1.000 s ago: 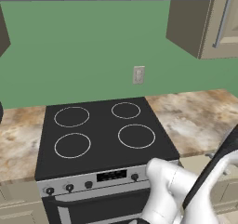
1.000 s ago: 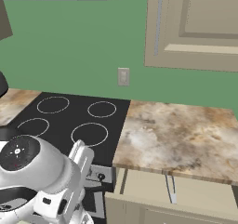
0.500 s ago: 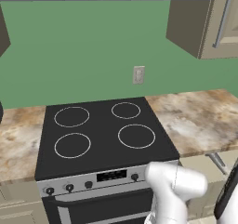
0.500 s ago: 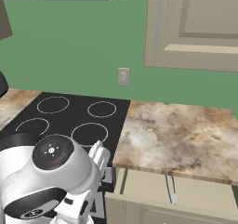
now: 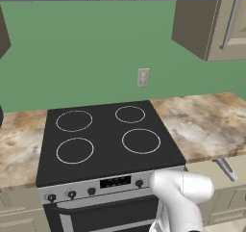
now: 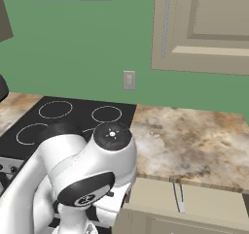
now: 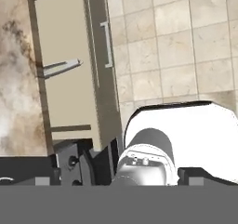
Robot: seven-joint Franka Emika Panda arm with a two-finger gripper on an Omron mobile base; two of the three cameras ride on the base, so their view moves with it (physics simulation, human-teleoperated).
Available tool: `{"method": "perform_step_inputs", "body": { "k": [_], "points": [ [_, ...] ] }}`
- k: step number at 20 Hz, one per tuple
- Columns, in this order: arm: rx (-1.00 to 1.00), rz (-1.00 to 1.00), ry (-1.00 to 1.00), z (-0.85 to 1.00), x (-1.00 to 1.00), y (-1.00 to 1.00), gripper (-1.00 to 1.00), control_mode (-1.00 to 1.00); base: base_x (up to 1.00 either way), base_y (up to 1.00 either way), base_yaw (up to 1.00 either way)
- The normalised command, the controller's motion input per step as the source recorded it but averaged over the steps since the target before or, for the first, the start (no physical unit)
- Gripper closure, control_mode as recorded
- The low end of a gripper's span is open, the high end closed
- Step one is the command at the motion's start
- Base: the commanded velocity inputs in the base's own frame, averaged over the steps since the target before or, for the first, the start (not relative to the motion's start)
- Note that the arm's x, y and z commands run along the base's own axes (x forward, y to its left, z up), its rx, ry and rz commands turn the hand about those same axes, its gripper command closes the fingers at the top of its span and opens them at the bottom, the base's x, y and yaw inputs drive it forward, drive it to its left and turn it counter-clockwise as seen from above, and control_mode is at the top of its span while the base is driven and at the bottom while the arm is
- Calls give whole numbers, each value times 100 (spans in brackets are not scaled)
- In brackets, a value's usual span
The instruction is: Take the tongs from the drawer on the right and place them on the dining counter next to the tray containing the kebab skewer.
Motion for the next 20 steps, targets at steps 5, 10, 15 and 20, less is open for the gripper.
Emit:
{"method": "perform_step_inputs", "body": {
  "k": [5, 10, 15, 20],
  "points": [
    [4, 1, 23, -4, 41, -25, -100, -100, 0, 0, 0],
    [0, 2, 18, -16, 32, -23, -100, -100, 0, 0, 0],
    [0, 1, 11, -10, 42, -20, -100, -100, 0, 0, 0],
    [-6, 1, 10, -53, 35, -21, -100, -100, 0, 0, 0]
  ]
}}
